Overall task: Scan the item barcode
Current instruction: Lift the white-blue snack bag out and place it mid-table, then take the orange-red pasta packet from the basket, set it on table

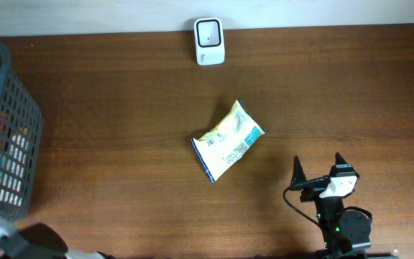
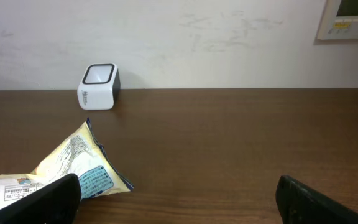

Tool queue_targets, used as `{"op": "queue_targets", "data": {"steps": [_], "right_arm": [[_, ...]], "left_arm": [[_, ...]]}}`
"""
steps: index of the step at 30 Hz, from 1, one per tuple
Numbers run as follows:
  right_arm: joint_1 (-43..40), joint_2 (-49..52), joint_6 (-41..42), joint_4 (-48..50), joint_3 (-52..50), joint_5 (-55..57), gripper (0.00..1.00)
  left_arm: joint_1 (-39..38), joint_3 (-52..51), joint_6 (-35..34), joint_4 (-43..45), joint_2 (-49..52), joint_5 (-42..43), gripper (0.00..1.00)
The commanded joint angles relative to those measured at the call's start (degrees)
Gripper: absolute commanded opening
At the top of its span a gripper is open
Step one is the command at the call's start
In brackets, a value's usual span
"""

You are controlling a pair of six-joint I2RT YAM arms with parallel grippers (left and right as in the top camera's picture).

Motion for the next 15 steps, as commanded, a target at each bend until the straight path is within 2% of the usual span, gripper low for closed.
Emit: {"op": "queue_targets", "data": {"steps": [1,6,10,15], "right_arm": [[-0.4,-0.4,-0.2,-0.1,-0.5,0.1,0.99],[-0.4,-0.4,-0.2,-0.1,-0.5,0.1,0.99],[-0.4,-0.4,-0.2,-0.1,-0.5,0.1,0.99],[-0.4,-0.4,-0.2,-0.1,-0.5,0.1,0.99]], "left_arm": [[2.9,-2.6,9.8,1.0,9.3,12.5,0.99],[4.3,-2.6,19.5,1.6,22.2,14.4,0.99],[4.3,-2.6,23.1,2.8,29.5,15.1,1.0],[4.8,-2.6,23.3,4.2,35.2,17.4,0.98]]}}
